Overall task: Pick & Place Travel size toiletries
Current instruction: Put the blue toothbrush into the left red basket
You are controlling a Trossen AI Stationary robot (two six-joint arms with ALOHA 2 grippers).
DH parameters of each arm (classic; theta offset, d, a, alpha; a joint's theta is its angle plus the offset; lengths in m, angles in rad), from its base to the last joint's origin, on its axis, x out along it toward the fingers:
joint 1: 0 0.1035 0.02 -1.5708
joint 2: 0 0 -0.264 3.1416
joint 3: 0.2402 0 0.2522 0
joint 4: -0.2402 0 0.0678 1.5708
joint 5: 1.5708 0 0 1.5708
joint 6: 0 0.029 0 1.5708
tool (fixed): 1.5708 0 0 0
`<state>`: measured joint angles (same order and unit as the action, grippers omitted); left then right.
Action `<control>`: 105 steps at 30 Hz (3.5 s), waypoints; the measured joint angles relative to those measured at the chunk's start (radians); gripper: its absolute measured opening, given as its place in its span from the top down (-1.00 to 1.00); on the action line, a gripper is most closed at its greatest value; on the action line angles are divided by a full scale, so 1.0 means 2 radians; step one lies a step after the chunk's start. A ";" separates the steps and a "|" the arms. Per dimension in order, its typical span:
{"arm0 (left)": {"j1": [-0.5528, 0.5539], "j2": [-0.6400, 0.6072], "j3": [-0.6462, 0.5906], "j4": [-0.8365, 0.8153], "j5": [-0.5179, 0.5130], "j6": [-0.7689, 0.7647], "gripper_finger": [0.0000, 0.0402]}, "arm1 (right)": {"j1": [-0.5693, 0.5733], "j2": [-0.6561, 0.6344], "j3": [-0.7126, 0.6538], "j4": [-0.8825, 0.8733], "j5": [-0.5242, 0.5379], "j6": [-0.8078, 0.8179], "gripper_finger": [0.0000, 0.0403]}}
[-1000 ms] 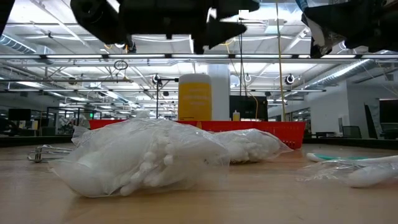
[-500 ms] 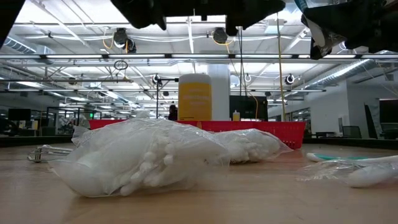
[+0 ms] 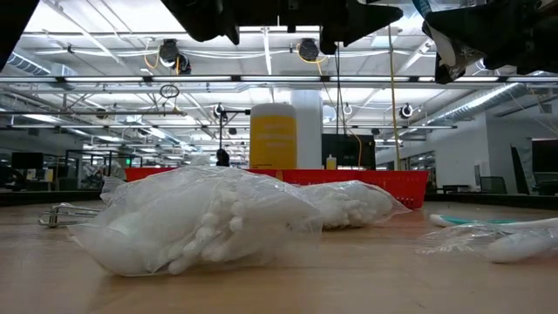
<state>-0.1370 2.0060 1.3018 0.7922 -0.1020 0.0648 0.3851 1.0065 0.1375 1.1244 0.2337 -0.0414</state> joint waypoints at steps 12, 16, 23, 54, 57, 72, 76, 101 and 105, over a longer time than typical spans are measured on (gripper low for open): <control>0.003 0.000 0.000 -0.010 0.000 0.002 -0.36 | -0.007 0.000 0.000 0.000 0.001 0.001 0.91; 0.003 0.000 0.000 -0.010 0.000 -0.005 -0.10 | -0.013 0.000 0.000 -0.008 0.001 0.009 0.91; 0.003 0.000 0.000 -0.009 0.001 -0.021 0.64 | -0.016 0.001 0.000 -0.010 0.002 0.011 0.91; -0.072 -0.200 -0.001 -0.440 -0.345 -0.041 0.98 | -0.016 0.001 0.000 -0.064 0.000 0.053 -0.49; -0.080 -0.227 -0.001 -0.544 -0.420 -0.106 0.98 | -0.016 0.001 0.000 -0.066 0.000 0.053 -0.47; -0.020 -0.290 -0.133 -0.717 -0.420 -0.492 0.97 | -0.016 0.001 0.000 -0.063 0.002 0.053 -0.41; 0.010 -0.290 -0.184 -0.704 -0.383 -0.556 0.96 | -0.016 0.001 0.000 -0.063 0.002 0.054 -0.41; 0.085 -0.290 -0.229 -0.685 -0.236 -0.617 0.69 | -0.016 0.001 0.000 -0.064 0.002 0.055 -0.40; 0.085 -0.290 -0.229 -0.687 -0.237 -0.627 0.52 | -0.016 0.001 0.000 -0.064 0.002 0.055 -0.40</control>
<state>0.0334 1.4250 0.8433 -0.5822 -0.5758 -1.1901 0.3534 1.0084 0.1383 0.9970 0.2382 0.0677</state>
